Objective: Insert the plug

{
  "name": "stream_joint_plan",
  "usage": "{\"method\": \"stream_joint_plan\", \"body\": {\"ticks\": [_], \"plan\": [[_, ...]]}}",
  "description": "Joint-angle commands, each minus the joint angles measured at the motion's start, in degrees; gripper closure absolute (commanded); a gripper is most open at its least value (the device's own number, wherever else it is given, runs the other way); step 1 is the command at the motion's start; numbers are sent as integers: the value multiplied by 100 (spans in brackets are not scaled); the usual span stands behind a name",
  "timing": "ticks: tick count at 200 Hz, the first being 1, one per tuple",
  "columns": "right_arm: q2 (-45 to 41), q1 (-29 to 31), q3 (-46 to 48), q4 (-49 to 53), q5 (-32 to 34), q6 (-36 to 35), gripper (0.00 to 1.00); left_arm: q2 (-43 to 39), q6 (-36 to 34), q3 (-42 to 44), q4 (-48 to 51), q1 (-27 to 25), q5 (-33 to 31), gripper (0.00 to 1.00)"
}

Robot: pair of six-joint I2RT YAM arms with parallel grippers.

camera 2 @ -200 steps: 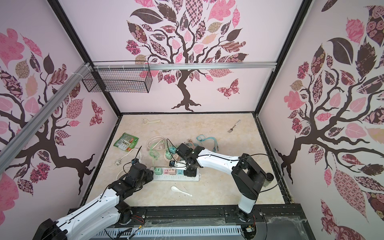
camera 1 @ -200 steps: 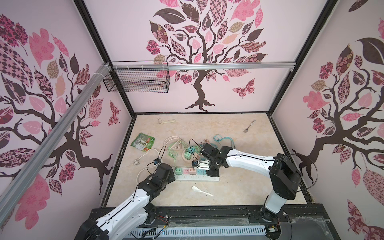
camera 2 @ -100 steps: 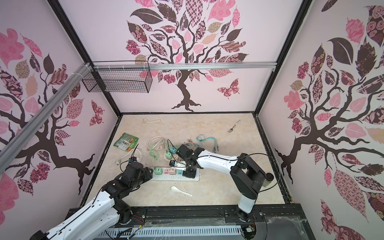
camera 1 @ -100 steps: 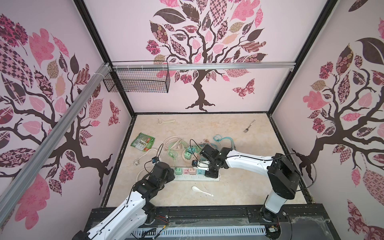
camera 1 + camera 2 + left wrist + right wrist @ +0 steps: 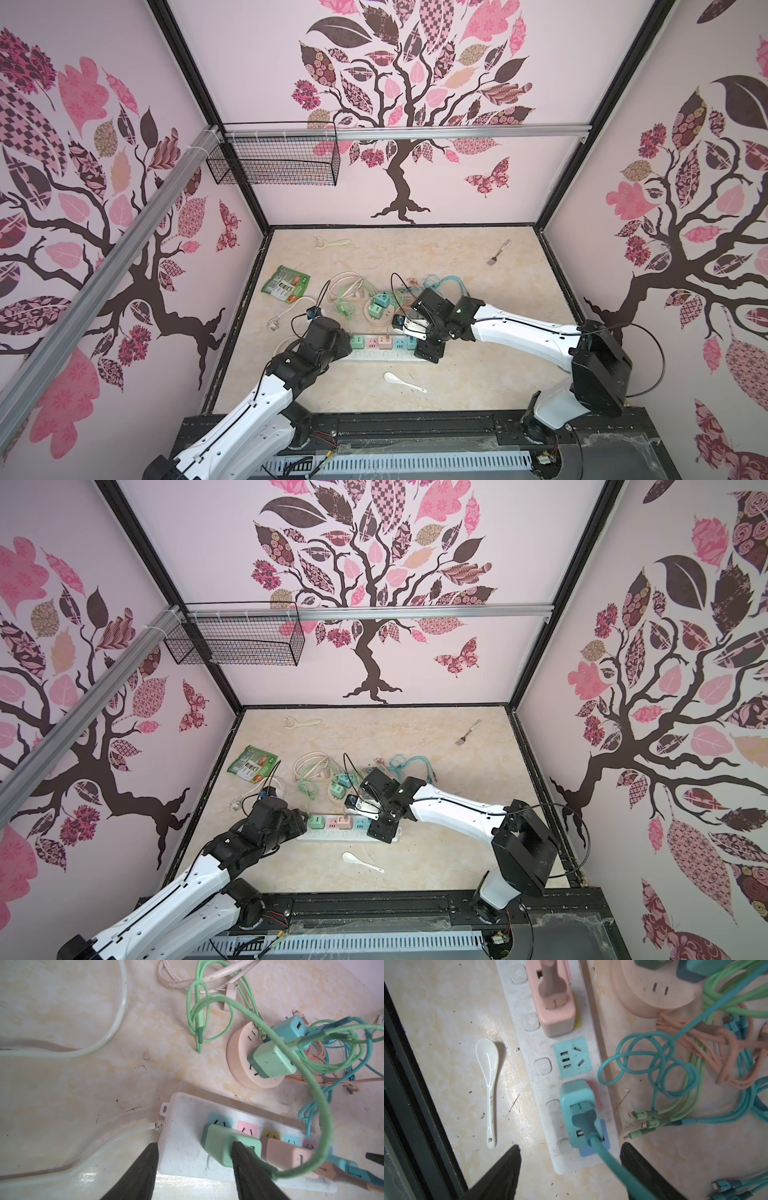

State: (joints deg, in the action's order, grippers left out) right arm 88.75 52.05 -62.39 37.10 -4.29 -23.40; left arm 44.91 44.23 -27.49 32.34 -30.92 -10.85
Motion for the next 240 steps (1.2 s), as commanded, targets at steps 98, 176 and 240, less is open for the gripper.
{"method": "stream_joint_plan", "body": {"ticks": [98, 176, 240], "plan": [[-2175, 10, 1218, -1532, 1101, 1181, 7, 233, -1268, -1492, 720, 1325, -506, 20], [-3658, -1649, 2706, -4380, 2738, 1725, 0, 646, -3534, -1082, -1556, 2419, -911, 7], [-3779, -3011, 4187, -6454, 3162, 2257, 0, 1388, -3982, -143, -4596, 2643, -372, 6]]}}
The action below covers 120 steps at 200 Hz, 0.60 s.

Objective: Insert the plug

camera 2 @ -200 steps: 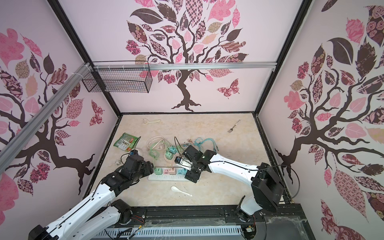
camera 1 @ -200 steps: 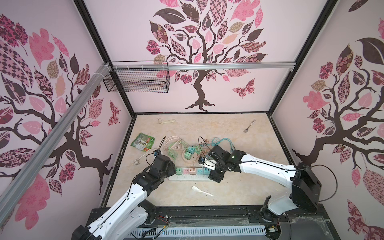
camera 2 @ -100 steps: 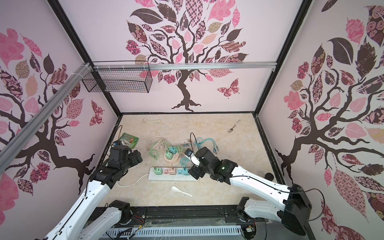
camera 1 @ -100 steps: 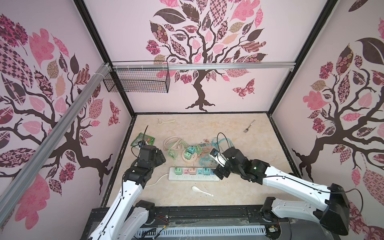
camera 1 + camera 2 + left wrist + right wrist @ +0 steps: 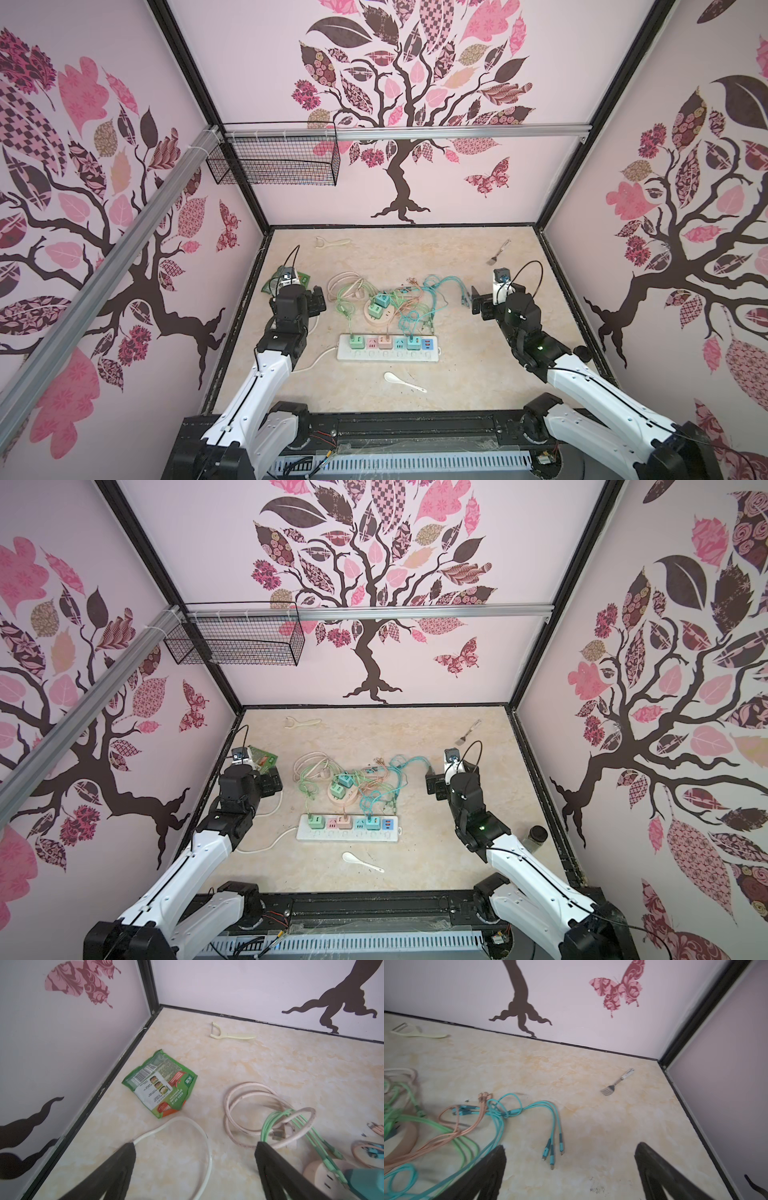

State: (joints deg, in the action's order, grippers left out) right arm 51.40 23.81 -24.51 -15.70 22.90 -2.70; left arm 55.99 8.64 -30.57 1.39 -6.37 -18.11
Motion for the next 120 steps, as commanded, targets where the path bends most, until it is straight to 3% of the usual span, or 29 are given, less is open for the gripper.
{"method": "stream_joint_plan", "body": {"ticks": [1, 55, 91, 109, 120], "plan": [[-38, -199, 419, -1212, 439, 189, 0, 294, -429, 157, -1492, 211, 383, 6], [506, -747, 1290, -2473, 237, 316, 1, 1043, -254, 328, -2321, 883, 1239, 4], [1193, -1268, 1618, -3578, -447, 604, 1, 1828, -443, 397, -3122, 945, 1563, 5], [1549, -1331, 1659, -3935, -465, 489, 1, 1977, -692, 581, -3699, 969, 2050, 4], [1731, -1353, 1650, -4164, -528, 438, 0, 2120, -666, 588, -3735, 966, 1999, 4]]}}
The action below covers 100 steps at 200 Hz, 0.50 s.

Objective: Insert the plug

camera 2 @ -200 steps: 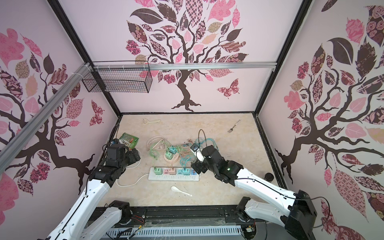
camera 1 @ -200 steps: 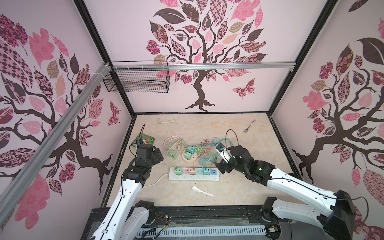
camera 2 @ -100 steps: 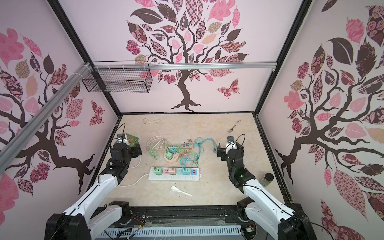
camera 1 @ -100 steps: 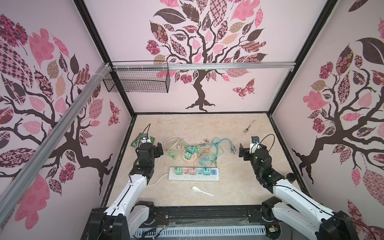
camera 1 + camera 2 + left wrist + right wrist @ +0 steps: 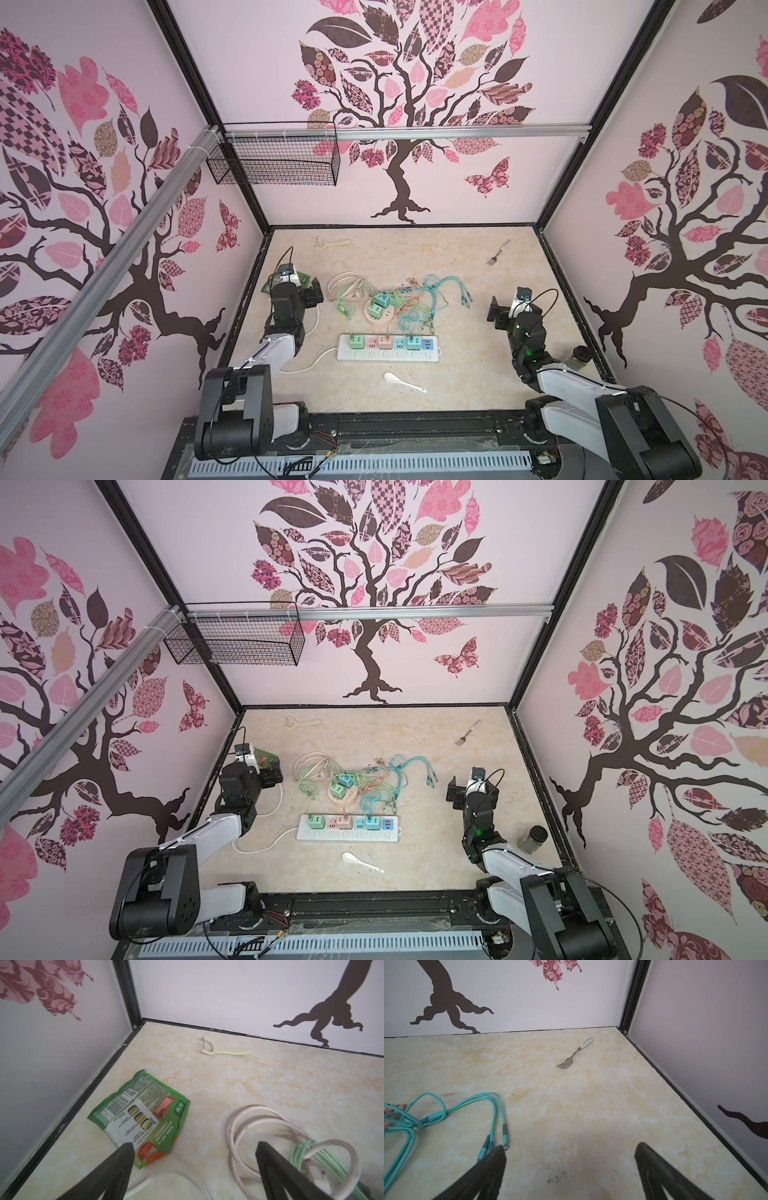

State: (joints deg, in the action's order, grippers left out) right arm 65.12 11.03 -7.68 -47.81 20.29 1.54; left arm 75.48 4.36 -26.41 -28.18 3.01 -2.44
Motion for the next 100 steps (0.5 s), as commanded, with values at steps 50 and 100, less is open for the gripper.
{"method": "stream_joint_plan", "body": {"ticks": [50, 100], "plan": [[896, -271, -139, -1595, -738, -119, 1, 911, -159, 415, -1700, 51, 309, 4], [1615, -555, -199, -2330, -1134, -178, 1, 1402, -158, 457, -2233, 56, 312, 2]]}}
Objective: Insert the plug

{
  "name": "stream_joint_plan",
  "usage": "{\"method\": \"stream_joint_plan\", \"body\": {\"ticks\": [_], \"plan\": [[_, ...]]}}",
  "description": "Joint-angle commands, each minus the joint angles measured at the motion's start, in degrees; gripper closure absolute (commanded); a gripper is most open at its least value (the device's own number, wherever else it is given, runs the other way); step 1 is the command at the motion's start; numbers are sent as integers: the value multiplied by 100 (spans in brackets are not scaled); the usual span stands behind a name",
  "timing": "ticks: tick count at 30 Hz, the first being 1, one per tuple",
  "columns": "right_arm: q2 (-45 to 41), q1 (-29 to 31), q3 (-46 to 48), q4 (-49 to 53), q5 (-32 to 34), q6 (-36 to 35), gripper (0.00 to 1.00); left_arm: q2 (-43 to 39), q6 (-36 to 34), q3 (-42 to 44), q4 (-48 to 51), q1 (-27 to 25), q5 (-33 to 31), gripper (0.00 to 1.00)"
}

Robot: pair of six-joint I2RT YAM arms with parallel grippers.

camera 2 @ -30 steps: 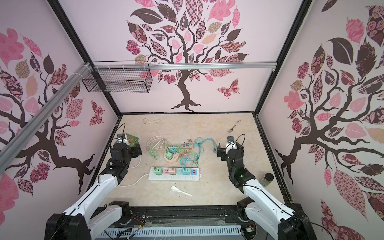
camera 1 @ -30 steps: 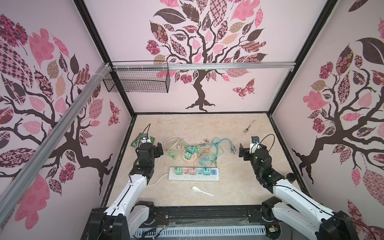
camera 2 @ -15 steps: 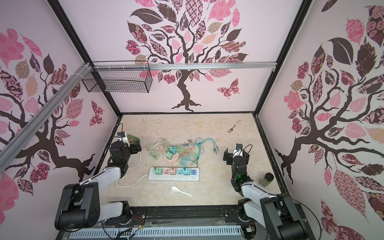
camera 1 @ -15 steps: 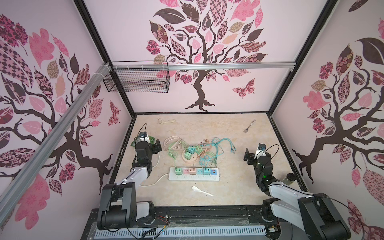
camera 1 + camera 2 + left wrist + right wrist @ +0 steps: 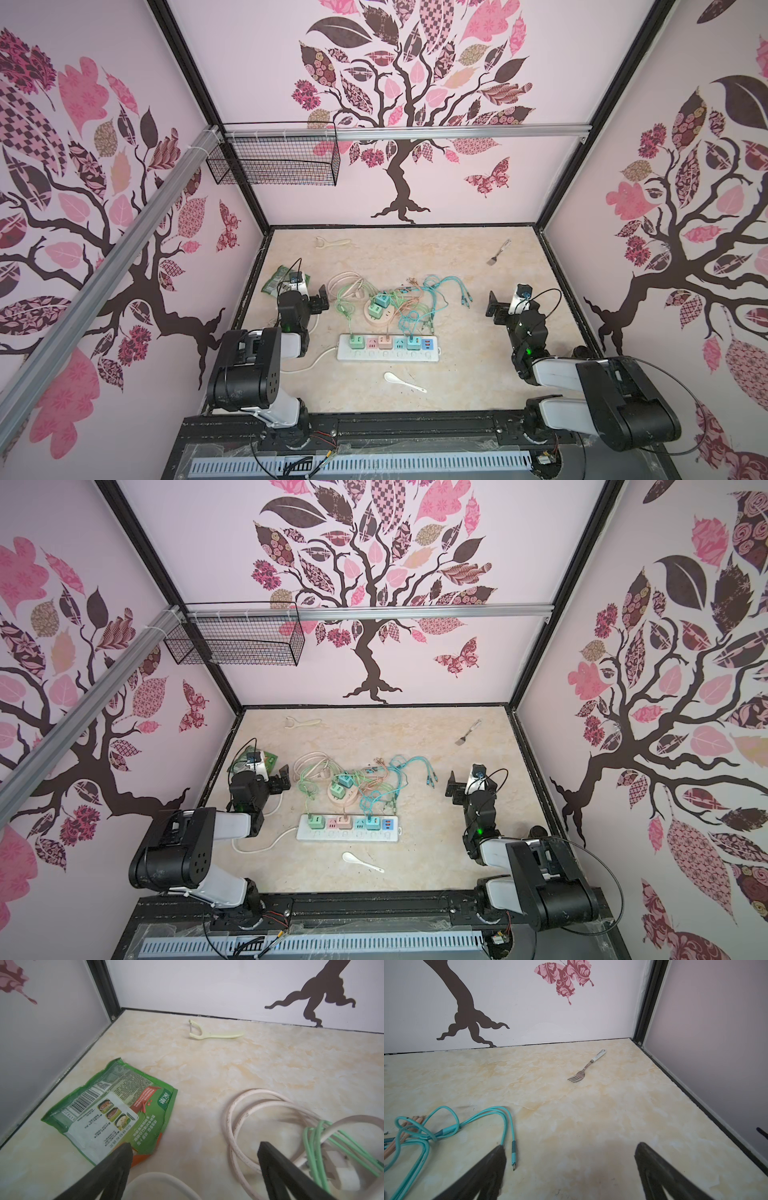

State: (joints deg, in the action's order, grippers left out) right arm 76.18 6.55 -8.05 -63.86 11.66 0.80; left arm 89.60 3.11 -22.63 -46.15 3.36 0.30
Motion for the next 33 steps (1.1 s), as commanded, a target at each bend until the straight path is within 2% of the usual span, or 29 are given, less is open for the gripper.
{"method": "stream_joint_plan", "body": {"ticks": [1, 2, 5, 7, 8, 10, 33], "plan": [[554, -108, -153, -761, -275, -105, 0, 6, -32, 86, -455, 28, 36, 2], [804, -109, -161, -975, -350, -126, 0, 64, -17, 101, -620, 24, 35, 2], [1585, -105, -289, -1748, -349, -210, 0, -59, -44, 32, -251, 32, 36, 2], [1236, -173, -840, -87, -443, -115, 1, 22, -33, 49, -428, 22, 29, 2], [1253, -363, -912, 39, -738, 8, 1, -7, -47, 32, -342, 23, 31, 2], [1364, -516, -861, -245, -850, 160, 0, -12, -55, 13, -278, 22, 32, 2], [1314, -513, -862, -142, -863, 140, 0, -24, -83, -17, -211, -16, -63, 2]]}}
